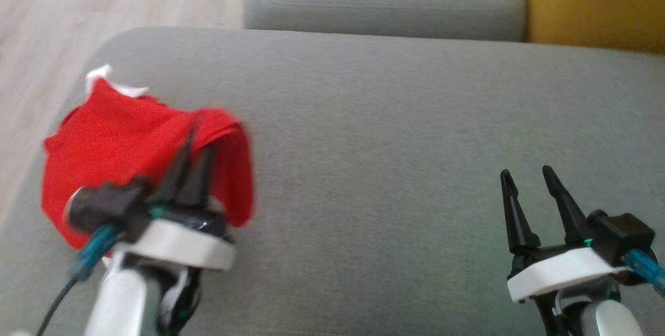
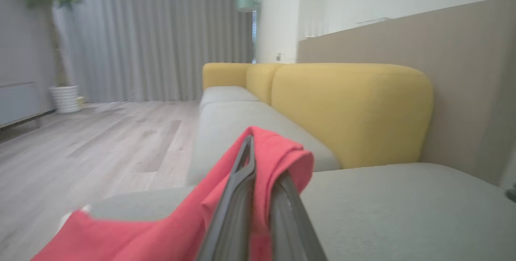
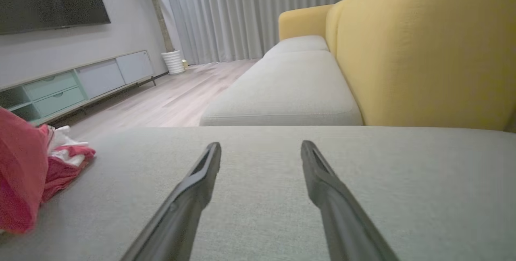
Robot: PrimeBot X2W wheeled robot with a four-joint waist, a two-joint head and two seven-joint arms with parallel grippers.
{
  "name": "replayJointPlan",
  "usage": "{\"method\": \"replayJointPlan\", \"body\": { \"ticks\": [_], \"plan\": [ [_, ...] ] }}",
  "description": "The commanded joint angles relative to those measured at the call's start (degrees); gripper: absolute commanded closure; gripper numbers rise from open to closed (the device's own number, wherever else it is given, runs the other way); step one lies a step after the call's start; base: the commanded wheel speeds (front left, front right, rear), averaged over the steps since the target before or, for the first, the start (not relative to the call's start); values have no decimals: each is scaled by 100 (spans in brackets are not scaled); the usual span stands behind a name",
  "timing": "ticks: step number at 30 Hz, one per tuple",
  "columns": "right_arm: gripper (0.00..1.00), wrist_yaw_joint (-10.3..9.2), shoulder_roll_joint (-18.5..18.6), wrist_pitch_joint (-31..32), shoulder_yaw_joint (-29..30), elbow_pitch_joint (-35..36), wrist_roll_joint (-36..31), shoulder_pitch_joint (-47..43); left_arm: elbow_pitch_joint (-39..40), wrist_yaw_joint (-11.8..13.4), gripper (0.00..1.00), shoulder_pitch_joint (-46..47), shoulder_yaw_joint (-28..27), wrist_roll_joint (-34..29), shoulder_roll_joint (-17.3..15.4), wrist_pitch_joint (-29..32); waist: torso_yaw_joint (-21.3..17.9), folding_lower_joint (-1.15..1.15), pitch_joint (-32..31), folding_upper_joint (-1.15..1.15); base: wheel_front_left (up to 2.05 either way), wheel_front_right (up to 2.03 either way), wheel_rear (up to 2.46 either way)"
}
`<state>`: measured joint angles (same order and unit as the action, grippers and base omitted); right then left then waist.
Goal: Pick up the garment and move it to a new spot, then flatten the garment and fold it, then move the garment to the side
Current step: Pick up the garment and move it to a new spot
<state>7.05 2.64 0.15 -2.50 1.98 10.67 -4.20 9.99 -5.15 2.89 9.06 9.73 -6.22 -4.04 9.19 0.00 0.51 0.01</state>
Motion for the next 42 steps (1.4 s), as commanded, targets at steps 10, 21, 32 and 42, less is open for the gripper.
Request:
{"method": "replayJointPlan", "body": {
  "ticks": [10, 21, 32, 42],
  "plan": [
    [0, 44, 24, -137, -240, 375, 142, 540, -202, -217, 100, 2154, 1397, 79, 154, 110, -1534, 0, 840, -1, 0, 0, 0],
    [0, 44, 24, -620, -573, 205, 565, 994, -1049, -231, 100, 3934, 2492, 227, 302, 209, -2937, 0, 2035, -1, 0, 0, 0],
    [0, 44, 24, -1091, -828, -318, 965, 1277, -3101, -233, 100, 4035, 3328, 738, 278, 657, -3367, 0, 2553, -1, 0, 0, 0],
    [0, 44, 24, -1166, -785, -604, 880, 1438, -3389, -233, 0, 4146, 3988, 1402, 204, 382, -3000, 0, 2272, -1, 0, 0, 0]
  ]
}}
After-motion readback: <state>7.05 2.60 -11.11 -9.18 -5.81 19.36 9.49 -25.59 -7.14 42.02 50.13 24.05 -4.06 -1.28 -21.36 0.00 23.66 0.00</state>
